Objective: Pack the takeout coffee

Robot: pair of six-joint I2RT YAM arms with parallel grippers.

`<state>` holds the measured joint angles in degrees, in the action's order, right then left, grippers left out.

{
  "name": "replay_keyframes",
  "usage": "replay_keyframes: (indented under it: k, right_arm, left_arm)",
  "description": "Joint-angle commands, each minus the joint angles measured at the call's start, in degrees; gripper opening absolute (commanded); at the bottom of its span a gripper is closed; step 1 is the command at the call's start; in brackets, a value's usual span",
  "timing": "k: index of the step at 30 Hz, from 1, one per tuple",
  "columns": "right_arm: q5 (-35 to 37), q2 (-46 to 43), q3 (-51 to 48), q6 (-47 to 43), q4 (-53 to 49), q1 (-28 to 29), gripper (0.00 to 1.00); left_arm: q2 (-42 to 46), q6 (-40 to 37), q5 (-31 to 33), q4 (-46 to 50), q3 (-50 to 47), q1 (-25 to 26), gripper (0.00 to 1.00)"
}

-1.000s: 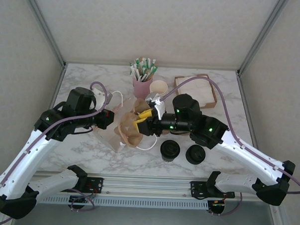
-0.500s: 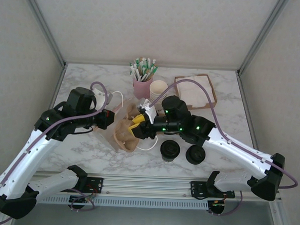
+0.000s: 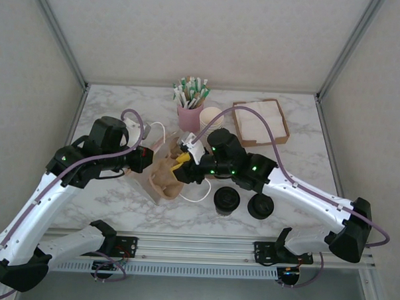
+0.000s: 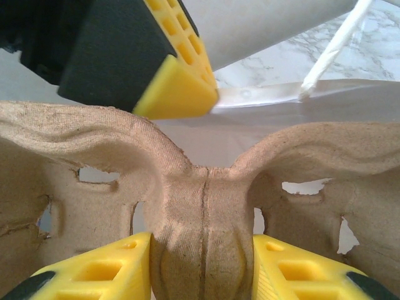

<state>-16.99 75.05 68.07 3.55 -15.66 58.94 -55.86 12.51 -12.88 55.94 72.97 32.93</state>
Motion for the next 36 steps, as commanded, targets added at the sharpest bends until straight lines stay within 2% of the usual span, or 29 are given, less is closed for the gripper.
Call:
replay_keyframes:
  k: [1, 11, 22, 36]
  right_arm:
    - [3.86, 0.8, -0.34, -1.33, 0.98, 1.08, 0.39]
    - [11.67, 2.83, 0.1, -5.0, 0.26, 3.28, 0.39]
    - [17.15, 3.35, -0.86, -4.78, 2.11, 3.58, 0.39]
    - [23.87, 7.19, 1.94, -5.84, -0.25, 6.28, 0.39]
  left_arm:
    - [0.18, 1.15, -0.65, -0.31, 0.95, 0.64, 0.0]
    - [-0.55, 1.55, -0.91, -0.51, 0.94, 0.84, 0.0]
    - [-0.77, 1.72, -1.42, -0.57, 0.78, 1.0, 0.0]
    - [-1.46, 1.91, -2.48, -1.13, 0.77, 1.31, 0.0]
